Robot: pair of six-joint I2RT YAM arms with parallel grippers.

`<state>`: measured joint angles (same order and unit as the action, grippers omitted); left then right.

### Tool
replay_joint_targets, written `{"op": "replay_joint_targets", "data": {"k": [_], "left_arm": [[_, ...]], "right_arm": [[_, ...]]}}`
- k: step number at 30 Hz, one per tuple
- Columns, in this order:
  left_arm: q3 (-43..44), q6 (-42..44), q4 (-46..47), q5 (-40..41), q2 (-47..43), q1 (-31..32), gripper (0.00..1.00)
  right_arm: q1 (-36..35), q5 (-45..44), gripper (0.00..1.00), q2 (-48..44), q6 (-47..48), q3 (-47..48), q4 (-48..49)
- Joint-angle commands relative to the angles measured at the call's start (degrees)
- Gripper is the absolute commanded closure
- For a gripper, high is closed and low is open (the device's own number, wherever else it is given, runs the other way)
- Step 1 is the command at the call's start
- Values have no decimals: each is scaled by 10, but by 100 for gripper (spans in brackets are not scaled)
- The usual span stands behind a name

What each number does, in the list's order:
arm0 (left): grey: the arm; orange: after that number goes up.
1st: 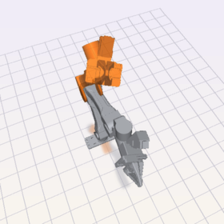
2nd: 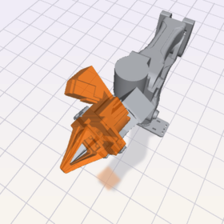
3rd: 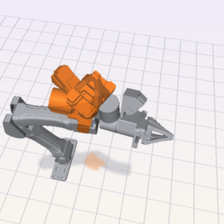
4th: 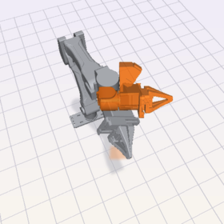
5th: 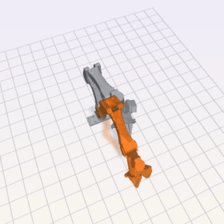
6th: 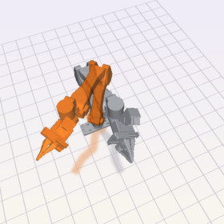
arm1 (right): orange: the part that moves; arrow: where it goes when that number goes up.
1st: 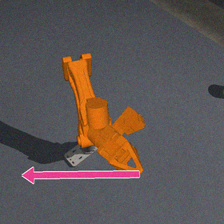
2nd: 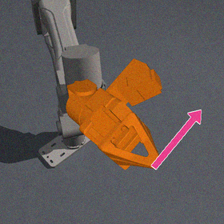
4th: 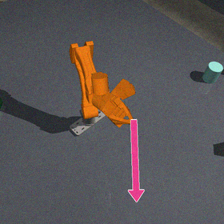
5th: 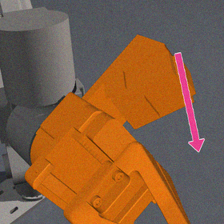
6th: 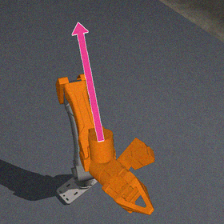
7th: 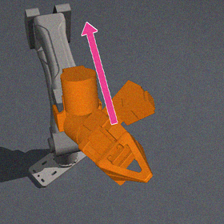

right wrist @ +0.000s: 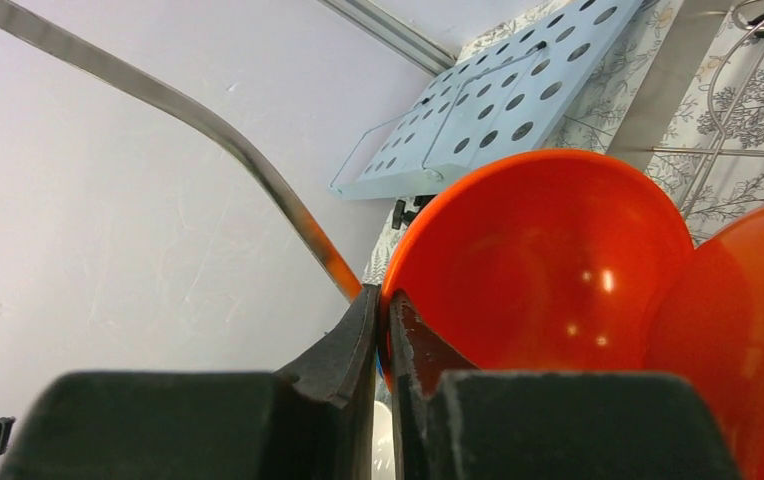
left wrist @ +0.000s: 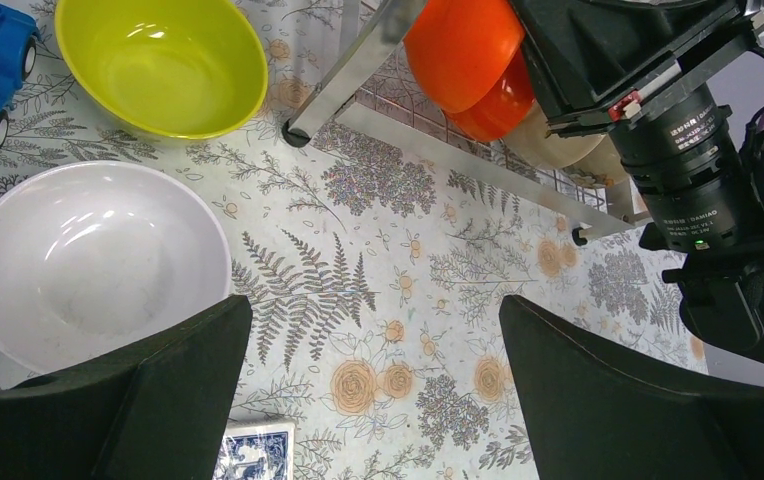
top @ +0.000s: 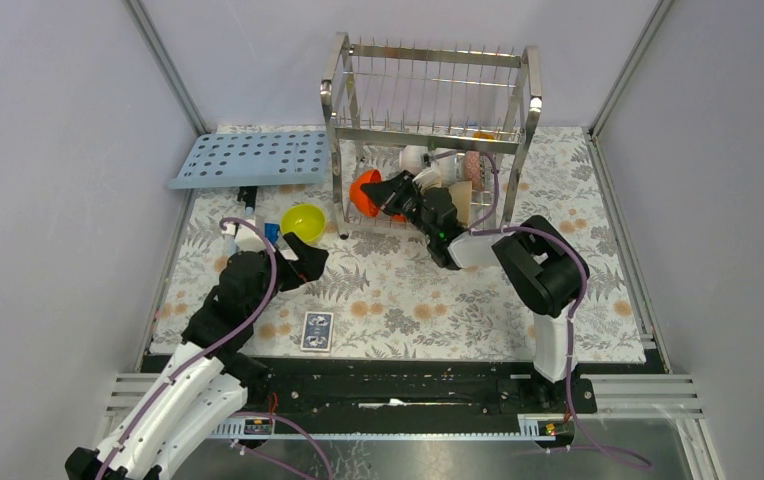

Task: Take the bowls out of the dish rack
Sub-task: Pick up the bowl from the dish rack, then place the bowl at the center of the board.

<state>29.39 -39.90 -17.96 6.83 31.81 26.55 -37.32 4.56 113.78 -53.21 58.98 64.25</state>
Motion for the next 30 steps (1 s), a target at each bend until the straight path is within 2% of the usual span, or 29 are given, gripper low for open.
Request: {"op": "replay_joint_targets", "data": {"k": [1, 7, 13, 24, 30], "left_arm": [[-3, 7, 23, 3, -8, 1, 1], [-1, 6, 20, 7, -13, 1, 1], [7, -3, 8, 5, -10, 1, 1], [15, -22, -16, 8, -35, 1, 1], [49, -18, -57, 39, -32, 1, 1]], "right_arm": [[7, 13, 100, -38, -28, -5, 82], [7, 20, 100, -40, -73, -23, 128], [7, 45, 100, -69, -77, -60, 147], [6, 86, 100, -155, -70, -169, 175], [-6, 101, 100, -219, -65, -252, 173]]}}
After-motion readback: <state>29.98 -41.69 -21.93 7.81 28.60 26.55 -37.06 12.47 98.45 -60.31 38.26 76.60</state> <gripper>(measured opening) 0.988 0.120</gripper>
